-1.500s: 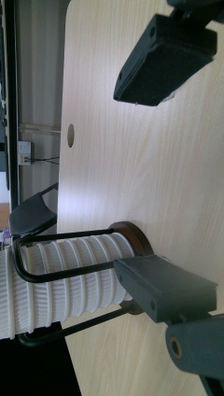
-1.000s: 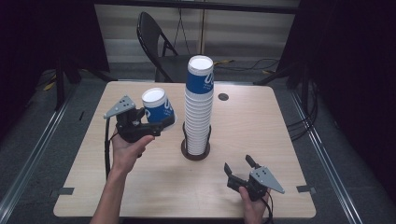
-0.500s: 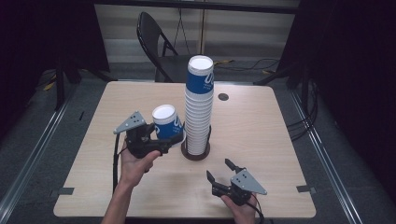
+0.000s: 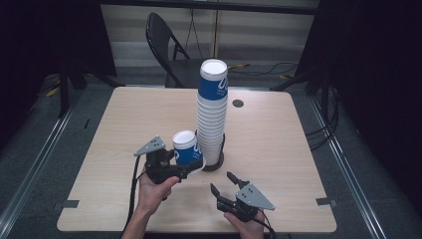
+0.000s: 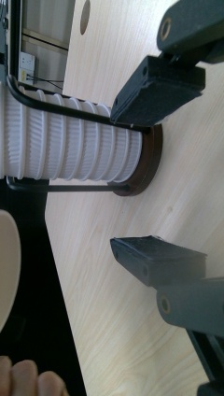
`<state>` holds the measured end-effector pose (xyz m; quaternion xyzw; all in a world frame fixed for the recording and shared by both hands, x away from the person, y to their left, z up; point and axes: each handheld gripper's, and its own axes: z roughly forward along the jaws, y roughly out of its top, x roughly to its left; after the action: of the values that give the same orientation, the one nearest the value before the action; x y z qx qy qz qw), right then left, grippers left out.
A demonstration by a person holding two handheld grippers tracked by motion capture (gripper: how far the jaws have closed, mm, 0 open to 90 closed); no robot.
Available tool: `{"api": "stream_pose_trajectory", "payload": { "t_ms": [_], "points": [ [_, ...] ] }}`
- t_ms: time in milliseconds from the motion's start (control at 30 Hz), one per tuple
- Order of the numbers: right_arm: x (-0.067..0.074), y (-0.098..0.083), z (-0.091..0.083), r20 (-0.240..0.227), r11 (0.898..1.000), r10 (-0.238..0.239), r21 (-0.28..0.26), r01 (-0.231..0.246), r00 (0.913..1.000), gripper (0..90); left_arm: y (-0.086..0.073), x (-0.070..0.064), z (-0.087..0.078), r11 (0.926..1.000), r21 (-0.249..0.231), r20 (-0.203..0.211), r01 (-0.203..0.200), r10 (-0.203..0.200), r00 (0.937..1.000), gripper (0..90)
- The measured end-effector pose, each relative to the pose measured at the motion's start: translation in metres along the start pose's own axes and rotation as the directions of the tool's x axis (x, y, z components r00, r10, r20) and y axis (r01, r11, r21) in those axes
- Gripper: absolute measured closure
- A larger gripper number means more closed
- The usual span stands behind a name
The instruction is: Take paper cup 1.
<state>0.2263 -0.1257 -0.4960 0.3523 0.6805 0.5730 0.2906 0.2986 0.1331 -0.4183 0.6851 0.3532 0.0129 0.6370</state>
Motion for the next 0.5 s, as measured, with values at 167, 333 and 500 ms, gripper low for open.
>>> {"api": "stream_pose_trajectory", "payload": {
  "t_ms": [167, 333, 500],
  "points": [
    [0.005, 0.0, 0.001, -0.017, 1.0, 0.01, -0.017, -0.01, 0.9998, 35.4, -0.013, -0.004, 0.006, 0.9989, 0.035, -0.003, 0.031, -0.031, 0.9995, 18.8],
    [0.01, 0.0, 0.002, -0.023, 0.999, 0.006, -0.051, -0.007, 0.9997, 40.7, -0.023, -0.007, 0.012, 0.9961, 0.05, 0.016, 0.073, -0.074, 0.9972, 18.9],
    [0.014, 0.0, 0.002, -0.035, 0.996, -0.007, -0.092, 0.004, 0.9994, 42.0, -0.033, -0.007, 0.015, 0.987, 0.043, 0.032, 0.155, -0.156, 0.9872, 19.0]
  ]
}}
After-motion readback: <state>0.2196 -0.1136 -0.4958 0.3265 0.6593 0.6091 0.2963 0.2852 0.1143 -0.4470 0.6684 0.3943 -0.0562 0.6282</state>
